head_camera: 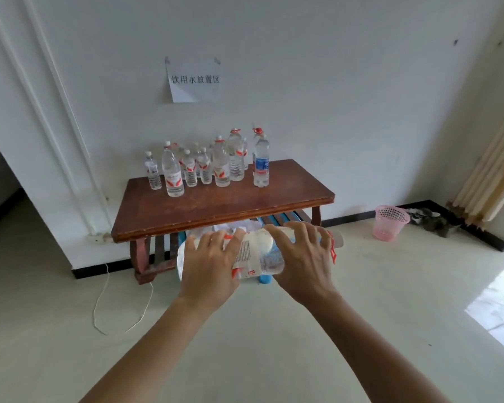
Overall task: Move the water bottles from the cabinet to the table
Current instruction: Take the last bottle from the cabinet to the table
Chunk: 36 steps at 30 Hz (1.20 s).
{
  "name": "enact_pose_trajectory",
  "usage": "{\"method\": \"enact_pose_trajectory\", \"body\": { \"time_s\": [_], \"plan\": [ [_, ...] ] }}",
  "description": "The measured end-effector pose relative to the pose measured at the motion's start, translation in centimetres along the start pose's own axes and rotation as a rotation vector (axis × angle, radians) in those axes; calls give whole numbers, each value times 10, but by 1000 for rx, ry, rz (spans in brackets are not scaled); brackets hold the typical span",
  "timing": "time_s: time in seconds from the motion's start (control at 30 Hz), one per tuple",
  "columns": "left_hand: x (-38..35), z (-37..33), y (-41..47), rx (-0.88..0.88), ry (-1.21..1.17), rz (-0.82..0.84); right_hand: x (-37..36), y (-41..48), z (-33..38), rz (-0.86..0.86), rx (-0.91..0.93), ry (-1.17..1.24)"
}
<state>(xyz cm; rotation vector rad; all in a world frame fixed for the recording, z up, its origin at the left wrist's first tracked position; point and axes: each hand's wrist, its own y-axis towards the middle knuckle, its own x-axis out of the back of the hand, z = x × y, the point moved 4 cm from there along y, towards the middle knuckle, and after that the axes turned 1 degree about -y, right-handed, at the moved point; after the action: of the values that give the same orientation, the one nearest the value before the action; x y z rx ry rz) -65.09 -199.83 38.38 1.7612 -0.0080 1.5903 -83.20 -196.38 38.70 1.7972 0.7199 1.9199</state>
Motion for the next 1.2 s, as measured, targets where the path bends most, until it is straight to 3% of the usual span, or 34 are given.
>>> {"method": "enact_pose_trajectory", "body": {
  "time_s": [0.4,0.53,0.77,0.9,1.0,1.07,1.13,1.2],
  "plan": [
    [-157,86,215,-4,30,47,-185,191,-89,-19,-61,10],
    [-214,116,295,4,67,73,-265,261,-125,75,-133,125],
    [-276,200,401,267,-20,174,-362,393,-145,43,-231,380],
    [-308,255,419,399,-60,218,-428,430,-126,115,-457,798],
    [-333,293,425,421,-86,194,-471,454,-127,426,-905,1510],
    [-358,322,430,388,-110,214,-491,475,-115,651,-1071,1875],
    [-384,349,436,323,-149,230,-513,494,-105,697,-1051,1816],
    [-408,368,441,280,-205,272,-531,503,-95,623,-1094,1661]
  ]
}}
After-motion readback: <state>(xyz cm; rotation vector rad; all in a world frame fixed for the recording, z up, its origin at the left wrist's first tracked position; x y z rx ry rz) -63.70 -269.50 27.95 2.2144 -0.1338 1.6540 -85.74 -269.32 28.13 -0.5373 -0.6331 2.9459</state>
